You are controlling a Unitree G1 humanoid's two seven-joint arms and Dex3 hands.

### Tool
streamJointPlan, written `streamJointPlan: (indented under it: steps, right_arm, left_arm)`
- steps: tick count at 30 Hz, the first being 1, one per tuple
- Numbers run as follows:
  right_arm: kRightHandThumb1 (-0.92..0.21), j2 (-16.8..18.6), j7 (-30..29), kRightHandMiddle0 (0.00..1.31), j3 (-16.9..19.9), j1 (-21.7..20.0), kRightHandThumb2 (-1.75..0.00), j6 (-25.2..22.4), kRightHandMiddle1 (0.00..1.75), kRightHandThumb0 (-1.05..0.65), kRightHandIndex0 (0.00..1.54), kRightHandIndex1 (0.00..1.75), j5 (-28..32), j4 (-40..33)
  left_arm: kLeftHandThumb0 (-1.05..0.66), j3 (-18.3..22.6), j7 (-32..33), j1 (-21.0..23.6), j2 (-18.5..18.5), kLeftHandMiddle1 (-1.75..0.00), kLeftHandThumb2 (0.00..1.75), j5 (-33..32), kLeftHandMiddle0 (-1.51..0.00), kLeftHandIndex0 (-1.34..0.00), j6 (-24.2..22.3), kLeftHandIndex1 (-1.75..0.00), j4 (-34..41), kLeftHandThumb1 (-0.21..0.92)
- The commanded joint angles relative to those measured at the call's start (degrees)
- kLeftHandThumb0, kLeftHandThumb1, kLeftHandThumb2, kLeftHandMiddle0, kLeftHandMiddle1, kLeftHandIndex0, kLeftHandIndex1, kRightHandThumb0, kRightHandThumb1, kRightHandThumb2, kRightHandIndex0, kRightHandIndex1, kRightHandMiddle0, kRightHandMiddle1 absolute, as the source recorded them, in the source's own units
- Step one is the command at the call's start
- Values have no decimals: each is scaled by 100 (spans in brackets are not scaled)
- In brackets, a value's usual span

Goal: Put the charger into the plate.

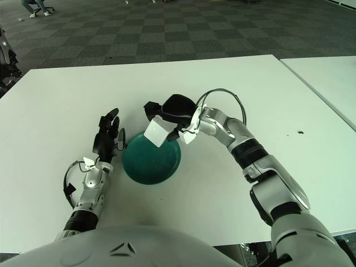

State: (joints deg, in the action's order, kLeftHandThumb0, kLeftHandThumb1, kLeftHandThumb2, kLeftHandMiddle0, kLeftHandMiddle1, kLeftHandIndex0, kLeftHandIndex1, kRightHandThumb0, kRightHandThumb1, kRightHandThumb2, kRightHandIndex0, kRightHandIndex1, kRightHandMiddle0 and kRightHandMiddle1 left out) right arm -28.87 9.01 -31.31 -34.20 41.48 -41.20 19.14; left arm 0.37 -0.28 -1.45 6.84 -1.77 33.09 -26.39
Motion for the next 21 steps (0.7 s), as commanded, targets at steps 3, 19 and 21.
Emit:
streamJointPlan:
  steps: [3,19,21]
  right_arm:
    - [-43,-103,167,52,32,99,-118,129,175,-44,122,175,-72,-250]
    - [-53,176,-874,47,-206,18,-102,711,172,-42,114,175,-992,273]
    - [-61,189,-966,43,-200,19,-90,726,169,-40,101,175,-1042,309]
  left_arm:
    - [-77,32,-7,-791,374,0,83,-274,-18,0,9,-61,-538,92]
    - [-78,35,50,-726,349,0,83,-158,-17,0,39,-59,-641,92]
    - [-80,21,63,-727,338,0,83,-125,-16,0,33,-55,-641,92]
